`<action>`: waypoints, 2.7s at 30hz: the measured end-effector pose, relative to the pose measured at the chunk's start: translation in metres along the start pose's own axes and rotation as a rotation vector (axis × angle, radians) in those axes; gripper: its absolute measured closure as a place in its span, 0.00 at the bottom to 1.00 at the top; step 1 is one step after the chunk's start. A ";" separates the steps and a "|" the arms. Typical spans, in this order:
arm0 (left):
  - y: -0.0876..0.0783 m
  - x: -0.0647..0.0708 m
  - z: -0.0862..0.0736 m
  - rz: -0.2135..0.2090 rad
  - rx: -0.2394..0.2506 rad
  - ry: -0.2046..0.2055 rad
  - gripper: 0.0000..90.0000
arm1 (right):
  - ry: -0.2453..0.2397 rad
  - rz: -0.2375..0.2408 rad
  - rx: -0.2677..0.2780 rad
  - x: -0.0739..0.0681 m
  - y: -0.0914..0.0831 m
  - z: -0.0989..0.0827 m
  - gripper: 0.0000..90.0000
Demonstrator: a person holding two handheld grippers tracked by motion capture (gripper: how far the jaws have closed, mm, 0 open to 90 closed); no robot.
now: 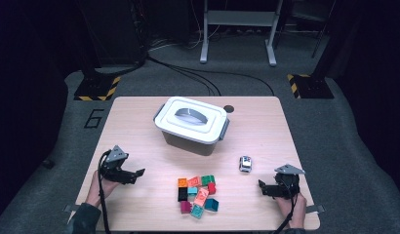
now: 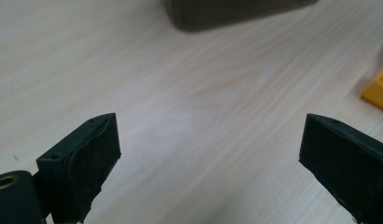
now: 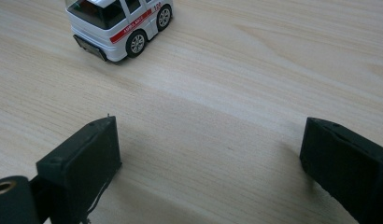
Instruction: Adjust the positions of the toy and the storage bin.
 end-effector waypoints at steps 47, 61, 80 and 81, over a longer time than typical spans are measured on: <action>0.091 -0.009 0.216 -0.177 0.046 0.319 0.32 | -0.006 0.007 0.006 0.000 0.000 0.000 0.06; 0.102 -0.002 0.220 -0.281 0.032 0.357 0.49 | -0.007 0.008 0.007 0.000 0.000 0.000 0.06; 0.091 0.022 0.214 -0.223 0.007 0.319 0.57 | -0.004 0.006 0.008 0.000 -0.001 0.000 0.07; 0.091 0.024 0.214 -0.214 0.006 0.324 0.59 | -0.004 0.005 0.009 0.000 -0.001 0.000 0.07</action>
Point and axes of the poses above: each handheld gripper's, and its own axes: y roughly forward along the jaws, z roughly out of its top, x roughly to its right, the point moved 7 cm from there along y, roughly forward along the jaws, and after that the axes turned 8 degrees about -z, right-handed, at the moved point
